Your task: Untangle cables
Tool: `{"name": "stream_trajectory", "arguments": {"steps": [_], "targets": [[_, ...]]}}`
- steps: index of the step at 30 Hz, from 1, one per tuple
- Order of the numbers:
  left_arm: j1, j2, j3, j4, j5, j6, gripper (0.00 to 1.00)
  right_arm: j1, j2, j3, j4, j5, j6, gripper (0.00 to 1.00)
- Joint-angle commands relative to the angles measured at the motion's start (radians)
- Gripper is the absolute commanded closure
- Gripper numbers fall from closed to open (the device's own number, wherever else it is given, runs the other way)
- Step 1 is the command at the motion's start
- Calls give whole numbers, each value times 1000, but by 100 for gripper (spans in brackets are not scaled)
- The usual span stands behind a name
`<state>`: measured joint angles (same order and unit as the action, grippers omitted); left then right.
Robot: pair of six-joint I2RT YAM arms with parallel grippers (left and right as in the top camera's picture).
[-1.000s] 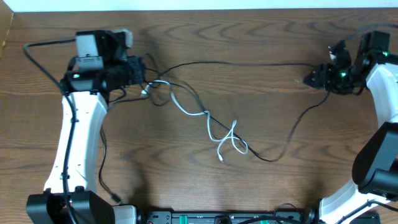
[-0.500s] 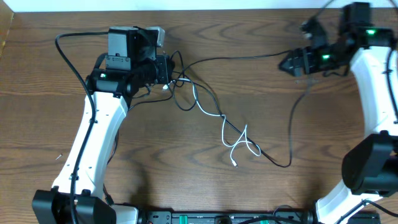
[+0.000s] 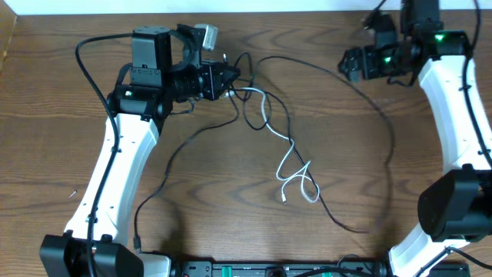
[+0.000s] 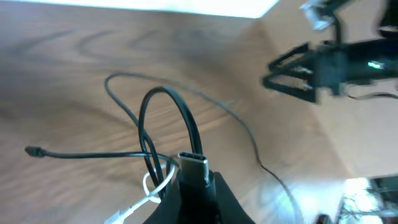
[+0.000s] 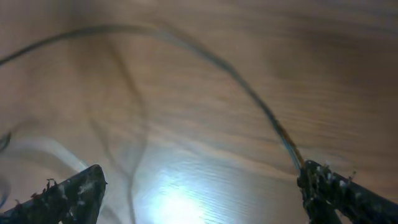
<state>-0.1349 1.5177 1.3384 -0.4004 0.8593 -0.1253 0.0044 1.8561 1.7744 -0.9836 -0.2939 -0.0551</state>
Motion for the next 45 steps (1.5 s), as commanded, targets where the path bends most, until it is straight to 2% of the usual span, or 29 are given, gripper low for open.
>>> {"name": "stream_trajectory", "arguments": {"steps": [1, 3, 7, 9, 12, 20, 27, 32, 38, 45], "targets": [[-2, -3, 14, 31, 166, 40, 92, -40, -6, 57, -5, 89, 105, 2], [-2, -3, 14, 56, 217, 40, 92, -54, -10, 70, -4, -2, 27, 3], [-2, -3, 14, 95, 310, 42, 92, -55, -10, 71, -24, -322, -249, 2], [-2, -3, 14, 104, 348, 42, 92, -43, -5, 68, -31, -420, -310, 1], [-2, -3, 14, 103, 391, 35, 92, -12, 4, 62, -22, -443, -314, 1], [-2, -3, 14, 104, 390, -80, 87, 97, 66, 62, -26, -442, -350, 2], [-2, -3, 14, 103, 386, -80, 84, 151, 97, 62, -28, -529, -319, 5], [-2, -3, 14, 103, 327, -110, 84, 181, 97, 62, -27, -596, -277, 8], [-2, -3, 14, 104, 245, -195, 84, 230, 104, 62, -50, -526, -255, 12], [-1, -3, 14, 103, 173, -195, 88, 251, 126, 62, -101, -407, -241, 16]]}}
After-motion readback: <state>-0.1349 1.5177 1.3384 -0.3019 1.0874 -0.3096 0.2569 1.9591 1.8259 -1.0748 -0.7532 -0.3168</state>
